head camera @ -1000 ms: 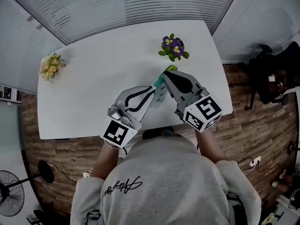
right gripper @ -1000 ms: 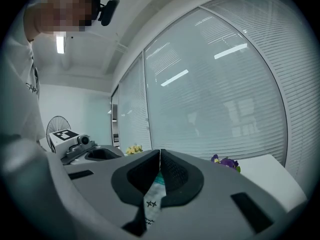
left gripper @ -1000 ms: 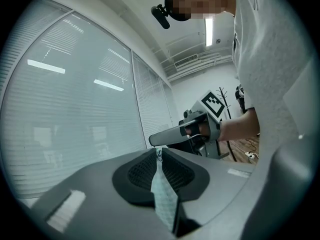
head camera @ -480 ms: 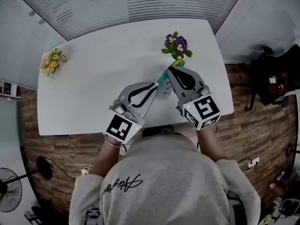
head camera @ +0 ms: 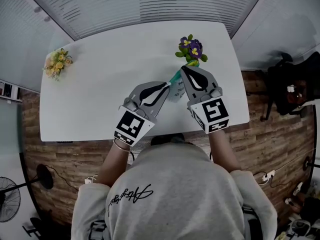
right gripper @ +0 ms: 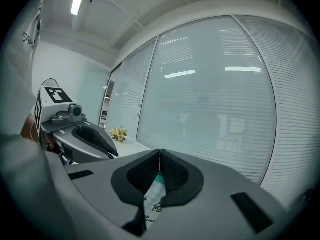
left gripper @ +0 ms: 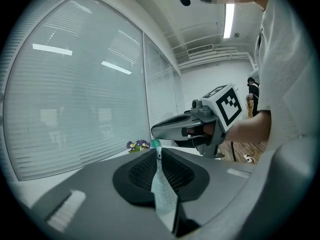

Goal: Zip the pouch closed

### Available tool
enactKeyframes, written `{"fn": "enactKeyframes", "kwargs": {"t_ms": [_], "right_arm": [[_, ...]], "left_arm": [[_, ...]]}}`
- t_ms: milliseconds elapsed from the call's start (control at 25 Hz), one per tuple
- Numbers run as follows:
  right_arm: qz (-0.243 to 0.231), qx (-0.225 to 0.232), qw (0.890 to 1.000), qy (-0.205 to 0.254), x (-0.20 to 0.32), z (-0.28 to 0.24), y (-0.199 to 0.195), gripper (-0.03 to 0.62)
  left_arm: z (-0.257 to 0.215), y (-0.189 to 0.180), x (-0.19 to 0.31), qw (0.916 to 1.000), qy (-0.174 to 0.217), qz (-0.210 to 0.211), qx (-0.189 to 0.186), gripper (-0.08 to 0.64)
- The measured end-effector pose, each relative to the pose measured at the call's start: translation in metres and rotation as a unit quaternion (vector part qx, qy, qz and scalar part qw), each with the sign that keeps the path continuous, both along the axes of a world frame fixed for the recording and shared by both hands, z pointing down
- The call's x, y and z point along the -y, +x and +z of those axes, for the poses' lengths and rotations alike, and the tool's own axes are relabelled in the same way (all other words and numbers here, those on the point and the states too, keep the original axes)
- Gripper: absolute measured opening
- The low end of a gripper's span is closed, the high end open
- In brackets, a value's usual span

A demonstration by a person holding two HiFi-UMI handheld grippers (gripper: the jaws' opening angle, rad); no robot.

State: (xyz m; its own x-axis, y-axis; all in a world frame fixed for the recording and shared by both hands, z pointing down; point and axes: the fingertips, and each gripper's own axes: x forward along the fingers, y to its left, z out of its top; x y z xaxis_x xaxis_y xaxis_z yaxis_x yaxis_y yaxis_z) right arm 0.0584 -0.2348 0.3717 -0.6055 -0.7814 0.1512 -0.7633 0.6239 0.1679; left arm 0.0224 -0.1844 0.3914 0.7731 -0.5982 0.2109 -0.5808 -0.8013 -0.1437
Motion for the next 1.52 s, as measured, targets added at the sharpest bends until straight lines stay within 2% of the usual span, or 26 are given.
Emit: {"fn": "enactKeyframes", "kwargs": {"t_ms": [520,1520], "right_arm": [[0.008,-0.016,1.000,0.006,0.032,0.005,-0.003,0.008],[0.026,-0.023,0.999,0.006,0.029,0.016,0.010,0.008]], "left_arm": [[0.004,-0.010,0.030,0.9997,-0.017,-0.015,-0.001,0.028],[0.008,-0.011,0.012,0.9997,-0.019,-0.014,0.000,0.028]]}}
